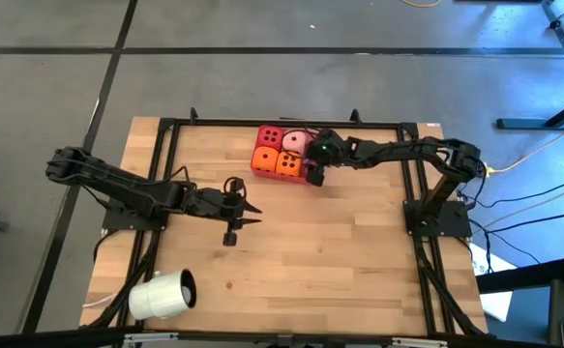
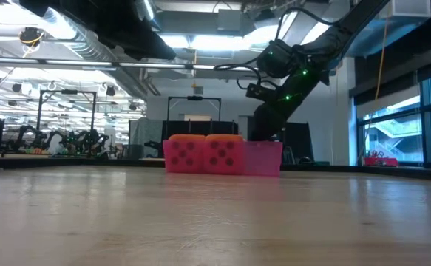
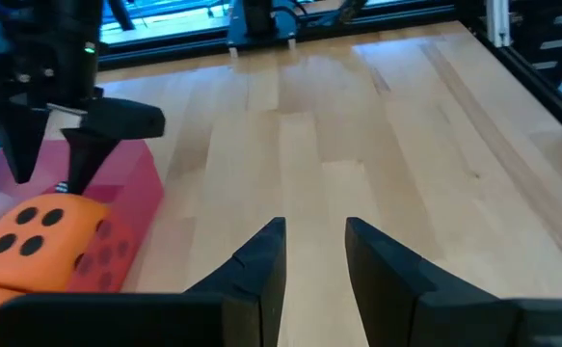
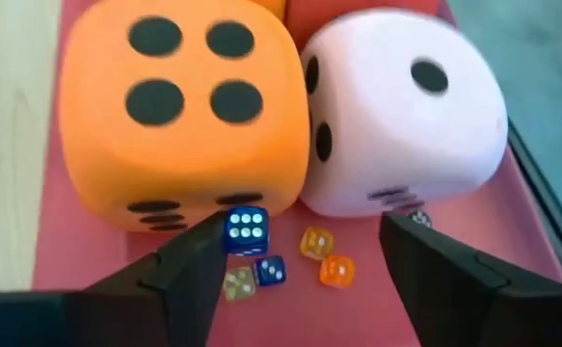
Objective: Pick & Place Dice
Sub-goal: Put the small blue dice into the red container, then put the small red dice into the red container
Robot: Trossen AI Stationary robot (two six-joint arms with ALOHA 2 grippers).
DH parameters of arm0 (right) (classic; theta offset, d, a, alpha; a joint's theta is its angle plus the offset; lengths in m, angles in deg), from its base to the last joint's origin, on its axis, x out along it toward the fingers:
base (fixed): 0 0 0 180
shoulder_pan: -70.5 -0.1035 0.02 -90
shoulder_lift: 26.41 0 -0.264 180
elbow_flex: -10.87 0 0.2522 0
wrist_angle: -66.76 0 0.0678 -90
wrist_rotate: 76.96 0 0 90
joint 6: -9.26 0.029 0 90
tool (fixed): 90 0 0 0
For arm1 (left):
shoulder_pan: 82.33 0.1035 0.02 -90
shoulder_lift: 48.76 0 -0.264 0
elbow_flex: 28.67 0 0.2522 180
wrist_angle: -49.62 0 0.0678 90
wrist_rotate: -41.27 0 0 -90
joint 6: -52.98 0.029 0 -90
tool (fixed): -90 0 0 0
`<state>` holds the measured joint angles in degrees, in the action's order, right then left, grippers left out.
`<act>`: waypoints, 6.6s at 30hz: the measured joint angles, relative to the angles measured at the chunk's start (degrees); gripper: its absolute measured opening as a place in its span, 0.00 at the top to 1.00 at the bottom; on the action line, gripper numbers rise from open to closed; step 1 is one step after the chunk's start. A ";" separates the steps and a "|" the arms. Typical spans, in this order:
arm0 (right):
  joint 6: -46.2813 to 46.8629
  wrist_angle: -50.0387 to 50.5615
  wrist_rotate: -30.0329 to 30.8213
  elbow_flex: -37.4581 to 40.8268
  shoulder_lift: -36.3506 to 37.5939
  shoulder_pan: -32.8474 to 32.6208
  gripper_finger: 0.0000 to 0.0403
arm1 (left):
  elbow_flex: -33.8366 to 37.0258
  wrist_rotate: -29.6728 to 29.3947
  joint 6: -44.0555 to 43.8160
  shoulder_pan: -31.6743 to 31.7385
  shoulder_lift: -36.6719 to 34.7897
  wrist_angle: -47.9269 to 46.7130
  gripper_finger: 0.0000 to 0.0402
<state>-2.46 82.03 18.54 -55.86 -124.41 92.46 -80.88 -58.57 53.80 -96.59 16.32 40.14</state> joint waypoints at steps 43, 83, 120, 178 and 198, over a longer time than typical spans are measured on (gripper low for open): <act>-17.55 -0.18 13.33 -0.02 0.01 -7.67 0.31 | 0.04 -0.58 -3.78 0.00 0.07 -1.59 0.73; 9.79 4.11 10.59 -2.97 10.55 -32.71 0.42 | -3.17 3.44 -16.85 -18.51 15.76 -9.44 0.71; 12.05 6.41 10.08 -2.95 10.54 -32.58 0.42 | -32.26 11.15 -24.64 -25.39 36.15 -43.40 0.71; 36.31 46.52 20.72 -2.58 14.38 -36.58 0.42 | -45.05 -9.19 10.56 4.53 38.73 -38.21 0.89; 43.98 50.13 30.31 -1.49 14.51 -38.63 0.42 | -45.07 11.59 17.92 32.74 42.58 -18.63 0.87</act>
<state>41.52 132.16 48.85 -57.35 -109.89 53.83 -125.95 -46.97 71.73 -63.85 58.90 21.51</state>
